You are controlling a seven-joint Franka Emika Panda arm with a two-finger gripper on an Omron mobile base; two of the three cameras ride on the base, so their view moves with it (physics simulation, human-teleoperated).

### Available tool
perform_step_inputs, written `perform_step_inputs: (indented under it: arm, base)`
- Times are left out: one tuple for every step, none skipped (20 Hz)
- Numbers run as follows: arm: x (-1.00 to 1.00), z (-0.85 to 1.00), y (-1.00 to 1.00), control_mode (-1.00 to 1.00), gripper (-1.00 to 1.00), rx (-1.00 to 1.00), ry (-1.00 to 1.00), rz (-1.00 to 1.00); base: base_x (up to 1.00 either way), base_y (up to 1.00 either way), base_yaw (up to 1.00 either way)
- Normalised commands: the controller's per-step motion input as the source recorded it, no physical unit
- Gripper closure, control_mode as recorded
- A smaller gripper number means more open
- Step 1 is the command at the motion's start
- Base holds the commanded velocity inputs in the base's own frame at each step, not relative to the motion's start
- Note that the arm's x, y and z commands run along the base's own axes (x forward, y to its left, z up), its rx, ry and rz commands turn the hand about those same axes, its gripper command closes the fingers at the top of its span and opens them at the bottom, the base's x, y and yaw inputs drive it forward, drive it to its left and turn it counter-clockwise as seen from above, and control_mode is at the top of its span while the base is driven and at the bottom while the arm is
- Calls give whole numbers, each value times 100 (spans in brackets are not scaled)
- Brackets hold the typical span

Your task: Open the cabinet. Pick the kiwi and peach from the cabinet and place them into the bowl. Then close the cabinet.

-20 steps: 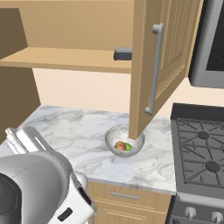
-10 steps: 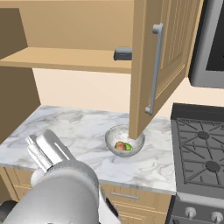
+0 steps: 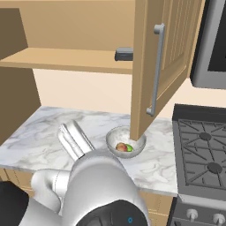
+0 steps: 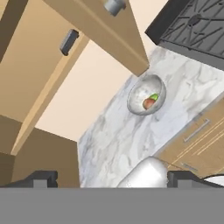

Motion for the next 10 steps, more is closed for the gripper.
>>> perform_step_inputs:
  arm:
    - [6, -4, -17, -100, -100, 5, -16, 1]
    - [5, -5, -15, -100, -100, 4, -19, 1]
    - [7, -9, -14, -100, -100, 4, -21, 0]
    - [11, -12, -14, -100, -100, 4, -22, 0]
    - [14, -16, -16, -100, -100, 5, -21, 0]
    - [11, -16, -16, -100, -100, 5, -21, 0]
    - [14, -16, -17, -100, -100, 6, -19, 0]
    - [17, -17, -16, -100, -100, 7, -18, 0]
    - [15, -15, -17, -100, -100, 6, -18, 0]
    - [16, -14, -16, -100, -100, 6, -18, 0]
  base:
    - [0, 0, 0]
    - [0, 0, 0]
    - [0, 0, 0]
    - [0, 0, 0]
    - [0, 0, 0]
    - [0, 0, 0]
    - [0, 0, 0]
    - [0, 0, 0]
    - [0, 0, 0]
    - [0, 0, 0]
